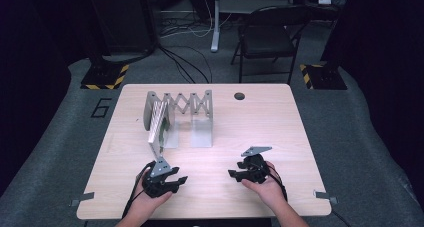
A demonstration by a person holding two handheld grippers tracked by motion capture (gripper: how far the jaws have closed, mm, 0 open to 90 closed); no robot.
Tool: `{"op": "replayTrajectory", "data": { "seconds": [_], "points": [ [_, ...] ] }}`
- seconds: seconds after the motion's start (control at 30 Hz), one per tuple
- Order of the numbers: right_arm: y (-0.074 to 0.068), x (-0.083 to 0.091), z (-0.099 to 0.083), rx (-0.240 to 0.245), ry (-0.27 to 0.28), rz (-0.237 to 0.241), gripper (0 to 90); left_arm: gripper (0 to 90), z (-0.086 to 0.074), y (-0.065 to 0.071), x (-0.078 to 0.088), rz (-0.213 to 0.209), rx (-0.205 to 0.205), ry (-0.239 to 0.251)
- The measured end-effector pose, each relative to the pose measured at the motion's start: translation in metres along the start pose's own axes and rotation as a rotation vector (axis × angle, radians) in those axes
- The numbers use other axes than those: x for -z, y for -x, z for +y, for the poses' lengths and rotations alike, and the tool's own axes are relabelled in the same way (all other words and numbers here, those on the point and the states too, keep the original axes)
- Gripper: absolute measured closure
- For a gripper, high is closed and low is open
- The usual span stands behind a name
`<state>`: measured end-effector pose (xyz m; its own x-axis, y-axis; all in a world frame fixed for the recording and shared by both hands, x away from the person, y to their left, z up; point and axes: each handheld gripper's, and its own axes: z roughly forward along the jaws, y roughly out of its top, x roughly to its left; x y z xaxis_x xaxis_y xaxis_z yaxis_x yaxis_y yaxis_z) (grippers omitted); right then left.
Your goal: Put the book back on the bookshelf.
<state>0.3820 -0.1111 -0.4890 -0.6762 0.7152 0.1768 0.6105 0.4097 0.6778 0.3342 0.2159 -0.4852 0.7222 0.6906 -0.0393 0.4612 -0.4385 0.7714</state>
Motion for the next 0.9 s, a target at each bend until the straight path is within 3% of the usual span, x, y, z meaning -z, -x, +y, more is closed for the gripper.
{"op": "replayTrajectory", "data": {
  "seconds": [0.27, 0.37, 0.9],
  "points": [
    [-0.003, 0.0, 0.0, 0.027, 0.001, 0.002, 47.5, 51.4, -0.004, -0.003, -0.003, -0.018, 0.002, 0.006],
    [-0.004, 0.001, -0.001, 0.01, -0.005, 0.005, 47.3, 51.2, -0.005, -0.005, -0.005, -0.032, 0.001, -0.004],
    [-0.004, -0.001, -0.001, 0.034, 0.012, -0.01, 44.6, 49.5, -0.009, -0.002, -0.016, -0.032, -0.011, -0.033]
  ]
}}
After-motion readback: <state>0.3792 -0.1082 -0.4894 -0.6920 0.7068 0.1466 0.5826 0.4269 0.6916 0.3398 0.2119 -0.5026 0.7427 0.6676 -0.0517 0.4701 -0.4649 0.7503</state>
